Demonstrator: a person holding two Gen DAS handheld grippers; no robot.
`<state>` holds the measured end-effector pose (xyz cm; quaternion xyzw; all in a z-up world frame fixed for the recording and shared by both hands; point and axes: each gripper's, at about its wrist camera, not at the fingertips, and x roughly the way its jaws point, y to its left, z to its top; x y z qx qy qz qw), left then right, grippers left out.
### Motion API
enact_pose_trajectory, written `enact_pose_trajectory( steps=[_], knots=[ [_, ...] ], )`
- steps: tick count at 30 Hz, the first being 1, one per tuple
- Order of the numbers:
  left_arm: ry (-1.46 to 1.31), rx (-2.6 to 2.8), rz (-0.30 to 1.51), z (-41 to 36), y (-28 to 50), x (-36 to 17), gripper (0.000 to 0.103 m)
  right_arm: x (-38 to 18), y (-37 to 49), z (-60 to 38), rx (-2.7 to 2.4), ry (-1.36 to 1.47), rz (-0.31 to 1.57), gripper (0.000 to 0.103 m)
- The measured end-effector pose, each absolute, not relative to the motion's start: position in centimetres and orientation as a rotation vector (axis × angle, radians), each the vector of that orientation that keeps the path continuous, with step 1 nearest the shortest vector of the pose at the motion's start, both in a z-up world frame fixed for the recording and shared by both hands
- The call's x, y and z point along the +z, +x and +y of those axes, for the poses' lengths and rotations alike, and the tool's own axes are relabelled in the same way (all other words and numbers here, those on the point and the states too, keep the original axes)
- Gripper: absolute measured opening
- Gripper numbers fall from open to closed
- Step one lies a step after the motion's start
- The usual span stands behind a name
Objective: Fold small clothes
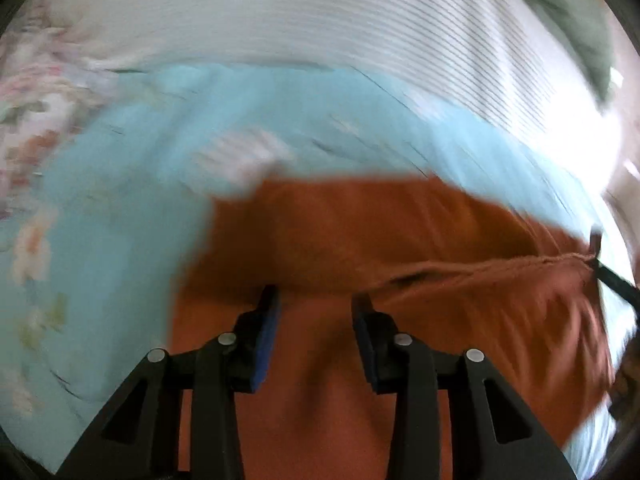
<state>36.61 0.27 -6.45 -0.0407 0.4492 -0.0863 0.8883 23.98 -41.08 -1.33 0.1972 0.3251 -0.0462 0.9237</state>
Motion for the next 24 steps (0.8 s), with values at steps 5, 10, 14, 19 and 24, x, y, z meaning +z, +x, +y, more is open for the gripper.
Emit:
enact_pose_trajectory(
  steps=[5, 10, 14, 19, 24],
  knots=[
    [-0.232, -0.137, 0.909, 4.2, 35.8, -5.5, 0.045, -1.4, 21.0, -40.2, -0.043, 0.432, 0.668, 0.036],
    [-0.299, -0.203, 0.923, 4.9, 29.2, -6.3, 0.045, -3.3, 17.9, -37.4, 0.031, 0.484, 0.693, 0.036],
    [-0.368, -0.277, 0.944, 4.9, 23.0, -7.2, 0.051, -4.8, 15.4, -35.5, 0.069, 0.554, 0.699, 0.037],
    [-0.424, -0.323, 0.981, 4.9, 17.1, -8.3, 0.067, -6.2, 12.3, -34.1, 0.087, 0.619, 0.694, 0.043],
    [-0.531, -0.314, 1.040, 5.4, 15.5, -11.0, 0.072, -6.2, 10.4, -33.0, 0.107, 0.635, 0.702, 0.044]
  ],
)
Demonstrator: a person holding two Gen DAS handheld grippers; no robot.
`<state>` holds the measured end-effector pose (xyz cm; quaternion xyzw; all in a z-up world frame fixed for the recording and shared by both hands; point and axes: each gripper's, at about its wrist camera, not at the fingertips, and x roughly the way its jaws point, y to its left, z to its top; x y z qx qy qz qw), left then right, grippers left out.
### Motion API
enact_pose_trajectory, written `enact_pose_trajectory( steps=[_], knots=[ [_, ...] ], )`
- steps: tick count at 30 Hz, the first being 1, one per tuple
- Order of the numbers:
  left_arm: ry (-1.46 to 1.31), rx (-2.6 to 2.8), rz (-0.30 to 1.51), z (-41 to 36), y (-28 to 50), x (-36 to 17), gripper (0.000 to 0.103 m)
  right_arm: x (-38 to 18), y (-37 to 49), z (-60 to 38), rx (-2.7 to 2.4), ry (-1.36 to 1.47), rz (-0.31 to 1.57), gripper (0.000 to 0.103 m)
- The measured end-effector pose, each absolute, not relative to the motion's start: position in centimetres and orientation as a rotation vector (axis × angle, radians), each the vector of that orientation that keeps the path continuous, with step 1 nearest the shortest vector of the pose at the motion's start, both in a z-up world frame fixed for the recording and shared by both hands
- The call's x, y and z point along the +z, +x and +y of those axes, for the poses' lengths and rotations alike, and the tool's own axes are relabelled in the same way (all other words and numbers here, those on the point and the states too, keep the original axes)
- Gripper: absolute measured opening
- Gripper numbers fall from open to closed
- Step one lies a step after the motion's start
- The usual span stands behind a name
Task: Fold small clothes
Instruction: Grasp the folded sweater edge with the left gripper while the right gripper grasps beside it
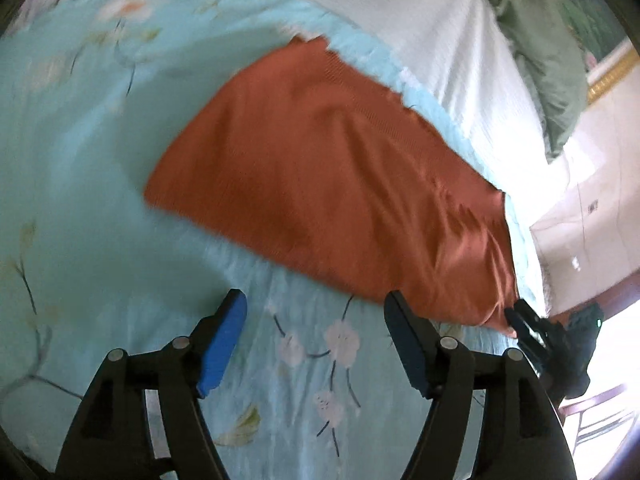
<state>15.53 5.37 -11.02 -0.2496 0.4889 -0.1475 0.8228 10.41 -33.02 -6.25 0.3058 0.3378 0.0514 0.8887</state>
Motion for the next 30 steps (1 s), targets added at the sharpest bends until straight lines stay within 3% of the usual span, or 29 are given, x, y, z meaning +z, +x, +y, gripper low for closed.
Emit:
enact_pose_trajectory(
  steps=[4, 13, 17, 19, 21, 22, 30],
  knots=[
    [-0.644, -0.301, 0.998, 6.0, 16.2, -11.6, 0.080, -6.1, 9.2, -32.4, 0.121, 0.642, 0.708, 0.047],
    [-0.742, -0.173, 0.919, 7.3, 20.5, -11.9, 0.079, -5.7, 8.1, -32.6, 0.124, 0.655, 0.701, 0.051],
    [-0.733, -0.131, 0.908, 8.0, 21.4, -12.0, 0.063, -5.7, 8.1, -33.0, 0.125, 0.669, 0.692, 0.052],
    [-0.730, -0.112, 0.907, 8.8, 21.5, -12.0, 0.048, -5.9, 8.2, -33.0, 0.132, 0.671, 0.692, 0.052],
    [-0.729, -0.116, 0.908, 9.3, 21.6, -12.0, 0.021, -5.9, 8.2, -32.9, 0.136, 0.670, 0.692, 0.052],
    [-0.731, -0.132, 0.904, 9.3, 21.7, -11.6, 0.016, -5.9, 8.3, -33.0, 0.139, 0.670, 0.691, 0.052],
    [-0.419, -0.275, 0.783, 1.3, 20.7, -4.4, 0.007, -5.3, 9.6, -35.9, 0.153, 0.734, 0.657, 0.052]
  ],
)
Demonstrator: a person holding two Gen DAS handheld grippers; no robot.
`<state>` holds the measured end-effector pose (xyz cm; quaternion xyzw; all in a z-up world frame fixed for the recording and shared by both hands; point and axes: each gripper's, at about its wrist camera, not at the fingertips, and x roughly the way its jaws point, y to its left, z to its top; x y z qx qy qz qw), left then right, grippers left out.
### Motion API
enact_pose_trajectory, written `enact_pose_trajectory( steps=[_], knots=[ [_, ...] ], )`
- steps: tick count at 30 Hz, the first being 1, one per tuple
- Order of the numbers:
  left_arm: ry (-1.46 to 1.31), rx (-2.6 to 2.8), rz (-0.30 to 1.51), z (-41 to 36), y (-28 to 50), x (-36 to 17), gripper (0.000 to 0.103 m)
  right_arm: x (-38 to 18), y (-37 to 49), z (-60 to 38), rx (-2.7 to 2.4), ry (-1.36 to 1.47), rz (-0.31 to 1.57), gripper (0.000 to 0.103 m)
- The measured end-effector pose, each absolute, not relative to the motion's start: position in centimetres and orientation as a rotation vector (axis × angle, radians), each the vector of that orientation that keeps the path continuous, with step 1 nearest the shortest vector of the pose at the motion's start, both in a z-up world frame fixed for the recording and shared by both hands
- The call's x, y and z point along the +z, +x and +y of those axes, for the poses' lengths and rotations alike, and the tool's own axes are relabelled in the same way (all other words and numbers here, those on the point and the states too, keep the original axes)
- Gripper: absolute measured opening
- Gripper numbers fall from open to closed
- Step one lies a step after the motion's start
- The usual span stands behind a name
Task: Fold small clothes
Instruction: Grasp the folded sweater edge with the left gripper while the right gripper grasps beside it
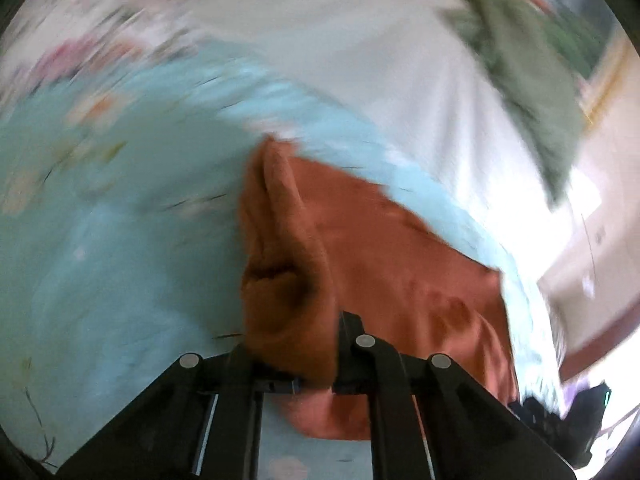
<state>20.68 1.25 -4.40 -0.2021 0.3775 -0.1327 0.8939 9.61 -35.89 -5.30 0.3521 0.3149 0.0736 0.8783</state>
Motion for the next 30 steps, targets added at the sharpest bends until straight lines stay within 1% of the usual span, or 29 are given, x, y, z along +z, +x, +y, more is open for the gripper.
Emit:
enact_pose_trajectory(
  steps=[2, 5, 6, 8, 10, 13, 14, 16, 23, 24, 25, 26, 28, 30],
  knots=[
    [-0.320, -0.352, 0.761, -2.4, 20.1, -3.0, 0.006, -5.0, 10.3, -36.7, 0.163, 0.750, 0.656, 0.052],
    [-0.150, -0.446, 0.749, -8.6, 19.0, -2.5, 0.006, -4.8, 11.6, -37.4, 0.205, 0.782, 0.664, 0.052],
    [-0.097, -0.460, 0.751, -10.3, 18.6, -2.8, 0.006, -4.9, 12.2, -37.6, 0.222, 0.795, 0.670, 0.053],
    [-0.006, -0.487, 0.767, -13.5, 18.2, -4.3, 0.006, -5.1, 13.6, -37.5, 0.252, 0.808, 0.696, 0.062],
    [0.057, -0.501, 0.792, -15.4, 17.9, -6.1, 0.006, -5.2, 15.1, -37.0, 0.275, 0.804, 0.726, 0.062],
    [0.094, -0.495, 0.797, -15.7, 17.3, -7.3, 0.006, -5.2, 18.1, -35.1, 0.359, 0.771, 0.777, 0.063],
    [0.087, -0.498, 0.795, -15.6, 17.2, -7.2, 0.006, -5.2, 19.2, -34.3, 0.386, 0.757, 0.792, 0.067],
    [0.061, -0.513, 0.788, -14.8, 17.2, -6.8, 0.006, -5.3, 22.4, -32.4, 0.450, 0.733, 0.841, 0.070],
    [0.060, -0.533, 0.765, -14.0, 16.9, -5.8, 0.005, -6.3, 31.9, -27.0, 0.533, 0.654, 0.960, 0.070],
    [0.062, -0.535, 0.765, -14.1, 16.9, -5.7, 0.005, -6.3, 32.8, -26.4, 0.520, 0.629, 0.966, 0.066],
    [0.066, -0.537, 0.765, -14.1, 16.8, -5.7, 0.005, -6.2, 33.4, -25.9, 0.515, 0.603, 0.967, 0.036],
    [0.069, -0.537, 0.765, -14.1, 16.7, -5.6, 0.005, -6.0, 34.0, -25.5, 0.519, 0.580, 0.969, 0.016],
    [0.076, -0.539, 0.763, -14.3, 16.7, -5.3, 0.005, -5.1, 34.0, -25.7, 0.529, 0.577, 0.946, 0.015],
    [0.078, -0.555, 0.746, -14.5, 16.4, -4.5, 0.005, -2.5, 32.6, -26.7, 0.551, 0.559, 0.861, 0.015]
  ],
)
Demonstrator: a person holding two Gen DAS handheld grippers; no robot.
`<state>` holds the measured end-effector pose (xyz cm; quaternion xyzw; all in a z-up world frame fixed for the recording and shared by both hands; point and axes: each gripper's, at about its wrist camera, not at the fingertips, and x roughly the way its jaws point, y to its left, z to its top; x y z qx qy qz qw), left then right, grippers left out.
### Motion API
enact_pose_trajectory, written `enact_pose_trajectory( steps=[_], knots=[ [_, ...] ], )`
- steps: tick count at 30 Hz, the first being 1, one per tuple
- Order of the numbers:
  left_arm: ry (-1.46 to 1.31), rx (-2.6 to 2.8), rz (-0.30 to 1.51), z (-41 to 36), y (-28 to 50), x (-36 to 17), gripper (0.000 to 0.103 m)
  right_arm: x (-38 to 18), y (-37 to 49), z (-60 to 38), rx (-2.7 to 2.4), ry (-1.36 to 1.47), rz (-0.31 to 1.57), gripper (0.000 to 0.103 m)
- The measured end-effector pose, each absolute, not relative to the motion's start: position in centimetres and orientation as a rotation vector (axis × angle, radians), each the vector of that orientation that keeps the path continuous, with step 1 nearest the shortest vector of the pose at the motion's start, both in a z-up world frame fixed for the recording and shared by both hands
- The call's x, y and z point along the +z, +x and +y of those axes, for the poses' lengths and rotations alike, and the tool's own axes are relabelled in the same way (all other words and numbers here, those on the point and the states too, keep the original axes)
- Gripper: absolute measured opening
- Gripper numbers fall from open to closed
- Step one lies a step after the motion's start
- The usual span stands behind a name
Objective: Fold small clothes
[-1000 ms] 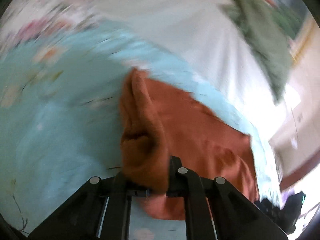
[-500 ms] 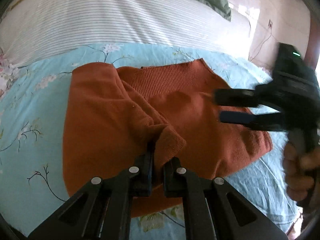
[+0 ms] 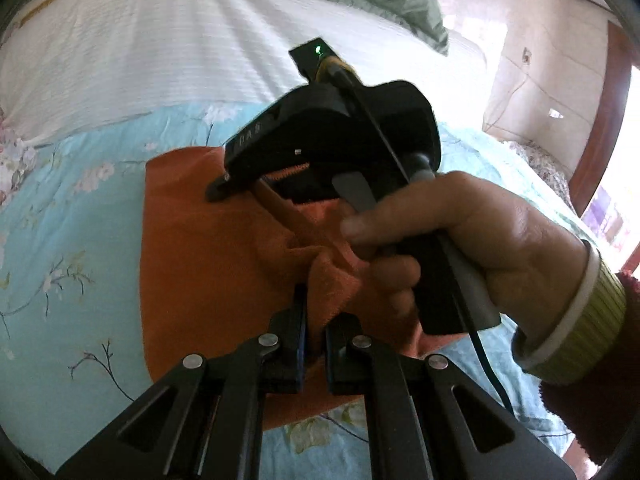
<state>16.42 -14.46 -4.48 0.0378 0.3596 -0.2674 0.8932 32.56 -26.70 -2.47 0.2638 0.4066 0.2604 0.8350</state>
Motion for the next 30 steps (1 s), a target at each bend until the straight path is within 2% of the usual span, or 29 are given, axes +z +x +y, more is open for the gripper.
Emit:
enact_pose_trajectory(
  steps=[4, 7, 10, 15, 25, 29, 30],
  knots=[
    [0.058, -0.663, 0.693, -16.2, 15.2, -1.7, 0.005, 2.6, 28.1, -30.6, 0.534, 0.504, 0.720, 0.015],
    [0.062, -0.760, 0.667, -19.8, 14.4, -0.2, 0.005, 4.1, 25.7, -33.8, 0.450, 0.462, 0.684, 0.015],
    [0.047, -0.826, 0.690, -23.2, 14.2, -0.8, 0.005, 2.5, 23.9, -37.8, 0.343, 0.485, 0.704, 0.015],
    [0.084, -0.863, 0.792, -28.3, 14.9, -4.8, 0.005, -2.6, 23.7, -41.1, 0.248, 0.543, 0.777, 0.015],
    [0.068, -0.909, 0.852, -29.1, 16.3, -6.6, 0.006, -4.3, 23.0, -42.4, 0.195, 0.529, 0.775, 0.015],
    [0.059, -0.907, 0.902, -28.7, 17.0, -7.0, 0.015, -4.4, 22.1, -42.6, 0.160, 0.512, 0.774, 0.017],
    [0.052, -0.906, 0.909, -28.3, 17.1, -6.8, 0.025, -4.2, 21.8, -42.5, 0.149, 0.499, 0.773, 0.018]
  ],
)
